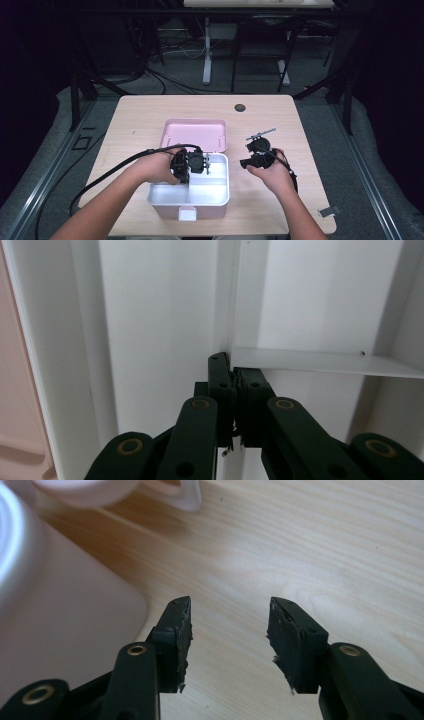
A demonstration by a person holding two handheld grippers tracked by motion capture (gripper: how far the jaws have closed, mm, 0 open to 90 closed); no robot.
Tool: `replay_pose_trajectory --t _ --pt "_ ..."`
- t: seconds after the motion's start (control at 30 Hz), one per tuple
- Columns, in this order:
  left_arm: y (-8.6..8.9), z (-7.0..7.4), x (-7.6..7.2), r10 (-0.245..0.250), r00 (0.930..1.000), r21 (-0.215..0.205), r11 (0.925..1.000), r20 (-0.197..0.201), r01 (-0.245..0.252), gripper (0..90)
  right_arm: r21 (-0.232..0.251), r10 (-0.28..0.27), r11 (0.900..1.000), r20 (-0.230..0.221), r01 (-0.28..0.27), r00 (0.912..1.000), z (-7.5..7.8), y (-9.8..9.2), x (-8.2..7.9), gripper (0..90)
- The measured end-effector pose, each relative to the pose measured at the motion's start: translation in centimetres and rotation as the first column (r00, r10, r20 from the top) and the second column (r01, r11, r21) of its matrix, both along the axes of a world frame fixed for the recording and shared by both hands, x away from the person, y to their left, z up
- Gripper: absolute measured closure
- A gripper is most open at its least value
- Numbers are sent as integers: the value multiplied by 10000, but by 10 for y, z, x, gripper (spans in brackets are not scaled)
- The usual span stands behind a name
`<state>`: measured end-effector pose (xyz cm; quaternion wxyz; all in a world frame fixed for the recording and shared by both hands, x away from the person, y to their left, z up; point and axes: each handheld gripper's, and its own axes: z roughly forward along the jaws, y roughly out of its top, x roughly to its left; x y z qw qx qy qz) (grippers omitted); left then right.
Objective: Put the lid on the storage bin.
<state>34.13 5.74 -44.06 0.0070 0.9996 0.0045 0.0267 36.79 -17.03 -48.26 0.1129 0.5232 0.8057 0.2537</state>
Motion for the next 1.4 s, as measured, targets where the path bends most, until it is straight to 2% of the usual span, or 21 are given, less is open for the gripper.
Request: replay_pose_trajectory --t 0.07,0.37,0.57,0.67,0.8,0.87,1.07,1.33,1.4 --pt "0 0 0 18 10000 10 10000 19 -18 869 182 49 9998 -59 -48 10000 6 2 6 524" --pt "0 0 0 49 10000 5 10000 0 -49 869 80 24 10000 -99 -23 9999 22 14 18 533" --pt "0 0 0 49 10000 32 10000 -20 -49 869 -239 24 9997 -276 -31 9996 33 23 30 544" --pt "0 0 0 68 10000 32 10000 -41 -67 868 -301 9 9995 -551 -25 9985 39 28 36 550" --pt "0 0 0 84 10000 29 10000 -39 -84 869 -407 25 9992 -583 -49 9983 44 34 41 550" --pt "0 0 0 91 10000 17 10000 -26 -91 868 -535 -147 9985 -570 117 9983 49 38 46 550" --pt "0 0 0 83 10000 21 10000 -22 -83 869 -439 -472 9981 -822 437 9955 54 44 58 556" --pt "0 0 1 90 10000 13 10000 -25 -90 869 -358 -492 9983 -1017 458 9936 57 53 67 563" --pt "0 0 0 79 10000 -2 10000 13 -79 869 -217 -531 9984 -848 515 9950 56 56 70 570"
